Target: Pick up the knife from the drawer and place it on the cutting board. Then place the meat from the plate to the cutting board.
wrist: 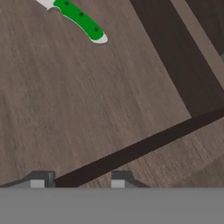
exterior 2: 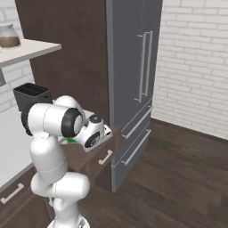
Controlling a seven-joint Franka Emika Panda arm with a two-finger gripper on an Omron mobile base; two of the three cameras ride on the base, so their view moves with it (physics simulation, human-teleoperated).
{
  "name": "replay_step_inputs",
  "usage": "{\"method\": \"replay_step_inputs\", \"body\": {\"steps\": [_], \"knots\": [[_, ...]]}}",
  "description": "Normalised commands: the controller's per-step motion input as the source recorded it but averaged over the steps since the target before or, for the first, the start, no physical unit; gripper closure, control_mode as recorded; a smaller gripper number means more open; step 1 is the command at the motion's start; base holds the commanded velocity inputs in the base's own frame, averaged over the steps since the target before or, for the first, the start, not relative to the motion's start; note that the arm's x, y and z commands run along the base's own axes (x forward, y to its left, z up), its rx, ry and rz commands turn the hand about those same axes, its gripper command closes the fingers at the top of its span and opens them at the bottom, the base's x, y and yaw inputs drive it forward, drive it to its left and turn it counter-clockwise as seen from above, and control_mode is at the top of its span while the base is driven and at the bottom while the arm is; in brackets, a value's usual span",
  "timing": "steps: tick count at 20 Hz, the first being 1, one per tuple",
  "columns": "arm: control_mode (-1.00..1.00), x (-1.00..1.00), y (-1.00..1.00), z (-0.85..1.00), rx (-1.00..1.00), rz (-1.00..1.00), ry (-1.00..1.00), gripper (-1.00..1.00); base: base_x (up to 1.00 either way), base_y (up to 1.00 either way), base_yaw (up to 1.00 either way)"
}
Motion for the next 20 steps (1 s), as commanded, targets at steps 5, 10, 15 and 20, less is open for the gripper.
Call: {"method": "replay_step_inputs", "body": {"steps": [5, 10, 15, 20], "knots": [[-1.0, -0.06, -0.62, -0.58, -0.03, 0.0, 0.0, -1.0, 0.0, 0.0, 0.0], [-1.0, -0.18, -0.82, -0.67, -0.03, 0.0, 0.0, -1.0, 0.0, 0.0, 0.0], [-1.0, -0.3, -1.0, -0.55, 0.0, 0.0, 0.0, -1.0, 0.0, 0.0, 0.0], [-1.0, -0.3, -1.0, -0.49, 0.0, 0.0, 0.0, -1.0, 0.0, 0.0, 0.0]]}}
